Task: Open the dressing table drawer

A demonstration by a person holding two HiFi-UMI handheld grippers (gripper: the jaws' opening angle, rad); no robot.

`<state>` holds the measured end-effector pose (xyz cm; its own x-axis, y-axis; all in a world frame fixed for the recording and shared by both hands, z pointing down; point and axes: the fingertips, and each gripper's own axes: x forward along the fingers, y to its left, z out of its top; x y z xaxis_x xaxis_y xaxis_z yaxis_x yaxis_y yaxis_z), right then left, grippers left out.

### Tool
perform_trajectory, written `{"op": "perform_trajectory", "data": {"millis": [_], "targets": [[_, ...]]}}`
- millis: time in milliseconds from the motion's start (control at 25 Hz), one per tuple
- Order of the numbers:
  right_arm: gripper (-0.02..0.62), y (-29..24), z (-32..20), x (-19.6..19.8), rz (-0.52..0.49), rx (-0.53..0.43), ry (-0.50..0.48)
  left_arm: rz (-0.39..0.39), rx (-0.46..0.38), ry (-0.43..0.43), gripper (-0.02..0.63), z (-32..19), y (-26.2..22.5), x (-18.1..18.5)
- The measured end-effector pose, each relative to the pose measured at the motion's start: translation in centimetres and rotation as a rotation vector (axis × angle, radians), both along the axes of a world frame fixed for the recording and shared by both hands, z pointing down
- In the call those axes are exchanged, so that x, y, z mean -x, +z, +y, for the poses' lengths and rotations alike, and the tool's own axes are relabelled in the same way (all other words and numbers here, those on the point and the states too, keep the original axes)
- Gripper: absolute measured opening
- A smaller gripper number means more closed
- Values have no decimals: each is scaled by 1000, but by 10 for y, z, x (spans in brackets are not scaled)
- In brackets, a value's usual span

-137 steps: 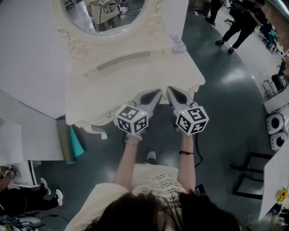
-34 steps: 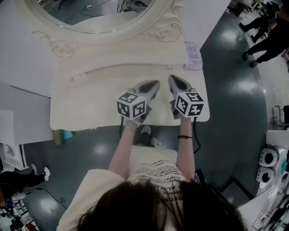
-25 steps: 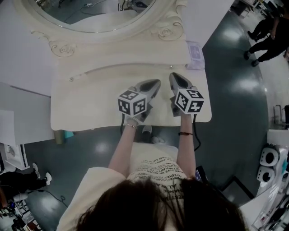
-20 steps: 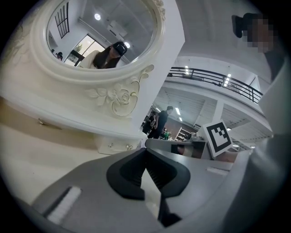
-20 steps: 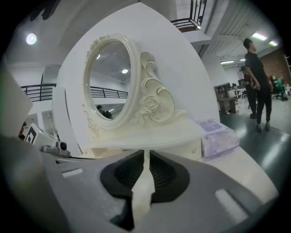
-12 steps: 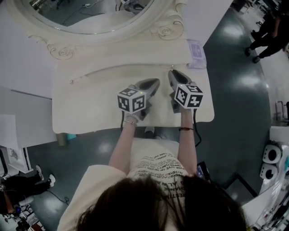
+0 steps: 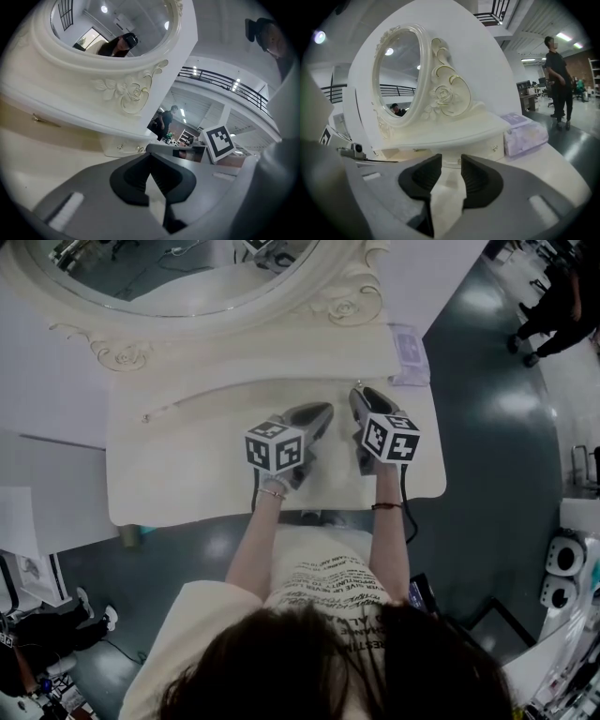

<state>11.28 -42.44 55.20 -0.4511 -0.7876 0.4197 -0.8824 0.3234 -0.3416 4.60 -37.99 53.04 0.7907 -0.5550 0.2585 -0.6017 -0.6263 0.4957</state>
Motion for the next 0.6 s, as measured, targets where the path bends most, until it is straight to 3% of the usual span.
{"op": "perform_trajectory", "data": {"millis": [600], "targets": [[135, 25, -17, -5, 25, 70, 56, -13, 21, 38, 0, -15, 7, -3]]}}
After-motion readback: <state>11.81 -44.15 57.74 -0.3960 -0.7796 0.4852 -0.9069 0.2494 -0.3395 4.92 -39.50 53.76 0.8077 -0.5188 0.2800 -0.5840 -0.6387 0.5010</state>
